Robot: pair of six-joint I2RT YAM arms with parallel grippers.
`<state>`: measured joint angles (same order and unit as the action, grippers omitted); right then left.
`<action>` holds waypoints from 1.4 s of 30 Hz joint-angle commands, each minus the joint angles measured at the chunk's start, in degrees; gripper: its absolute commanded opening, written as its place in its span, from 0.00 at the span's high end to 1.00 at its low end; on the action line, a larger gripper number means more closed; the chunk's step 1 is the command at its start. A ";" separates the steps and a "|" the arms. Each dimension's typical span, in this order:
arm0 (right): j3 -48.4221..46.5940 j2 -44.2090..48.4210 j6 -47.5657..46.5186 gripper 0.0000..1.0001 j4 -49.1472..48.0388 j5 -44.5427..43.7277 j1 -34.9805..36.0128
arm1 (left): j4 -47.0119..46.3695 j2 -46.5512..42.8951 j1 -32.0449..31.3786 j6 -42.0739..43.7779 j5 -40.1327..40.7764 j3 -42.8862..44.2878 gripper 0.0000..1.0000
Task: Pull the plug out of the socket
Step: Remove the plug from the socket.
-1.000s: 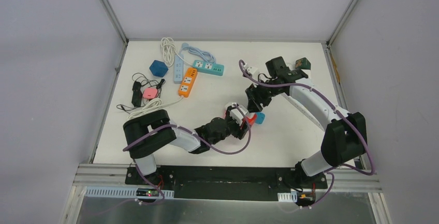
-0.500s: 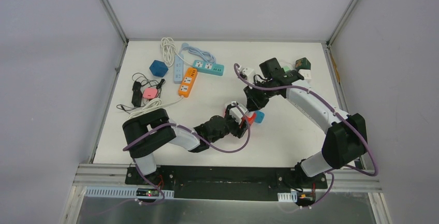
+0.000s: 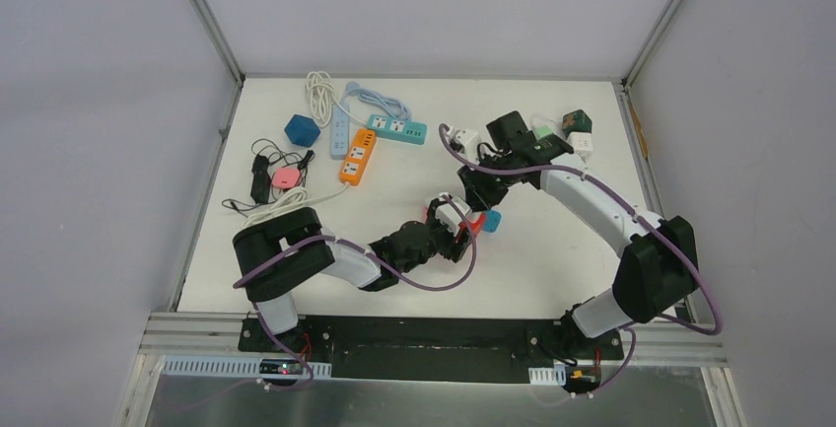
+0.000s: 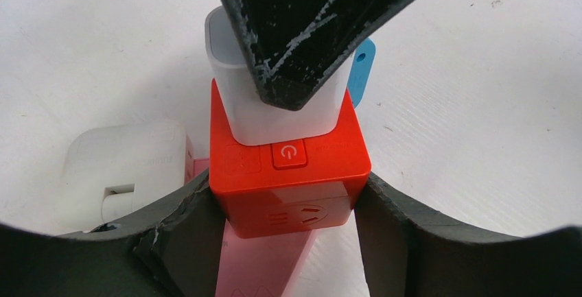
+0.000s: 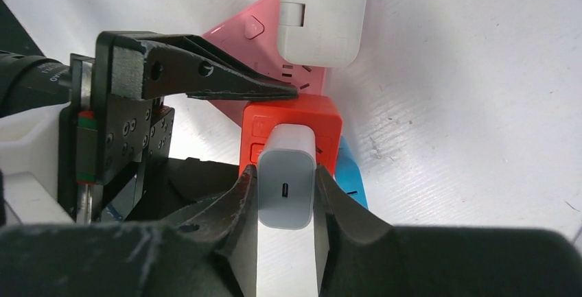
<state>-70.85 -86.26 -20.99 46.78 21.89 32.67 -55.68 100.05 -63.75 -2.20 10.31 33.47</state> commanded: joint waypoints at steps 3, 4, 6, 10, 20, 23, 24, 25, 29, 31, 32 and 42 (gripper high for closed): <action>-1.15 -2.34 -0.98 1.00 4.40 4.51 -3.57 | 0.05 -1.26 0.10 -0.78 -1.59 -1.31 1.00; -0.90 -2.09 -0.91 1.00 4.14 4.19 -3.53 | -0.03 -1.31 0.13 -0.86 -1.75 -1.31 1.00; -0.37 -1.34 -1.37 1.00 3.44 4.13 -2.74 | 0.08 -1.17 0.24 -0.94 -2.01 -1.11 1.00; 1.99 1.21 -2.50 1.00 1.47 4.17 2.73 | 1.01 -1.07 0.42 -0.98 -2.32 -0.54 1.00; 1.57 0.19 -2.04 1.00 1.50 3.43 1.01 | 0.63 -1.59 0.71 -0.95 -2.89 -1.64 1.00; 1.45 -0.53 -2.24 1.00 2.57 4.81 -1.87 | -0.12 -1.17 0.94 -0.96 -3.93 -1.79 1.00; 1.35 -0.73 -2.29 1.00 2.86 5.49 -2.10 | -0.39 -0.97 0.96 -0.96 -4.25 -1.82 1.00; 1.27 -0.75 -2.30 1.00 2.94 5.90 -2.09 | -0.66 -0.85 1.03 -0.90 -4.56 -1.83 1.00; 1.56 -0.22 -2.57 1.00 2.74 8.30 -0.35 | -0.92 -0.84 1.17 -1.07 -5.00 -1.92 1.00; 1.76 0.06 -2.76 1.00 2.63 9.29 1.80 | -0.92 -0.82 1.16 -0.99 -4.98 -1.84 1.00; 1.74 0.07 -2.82 1.00 2.61 9.46 2.87 | -0.92 -0.82 1.17 -1.05 -4.97 -1.83 1.00; 1.21 0.09 -2.71 1.00 3.46 8.56 -3.59 | -0.85 -0.54 1.56 -0.89 -5.16 -2.36 1.00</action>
<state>-70.43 -86.30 -22.52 46.24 25.02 31.79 -56.88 99.33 -62.94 -2.09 8.27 31.90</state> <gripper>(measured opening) 0.309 0.610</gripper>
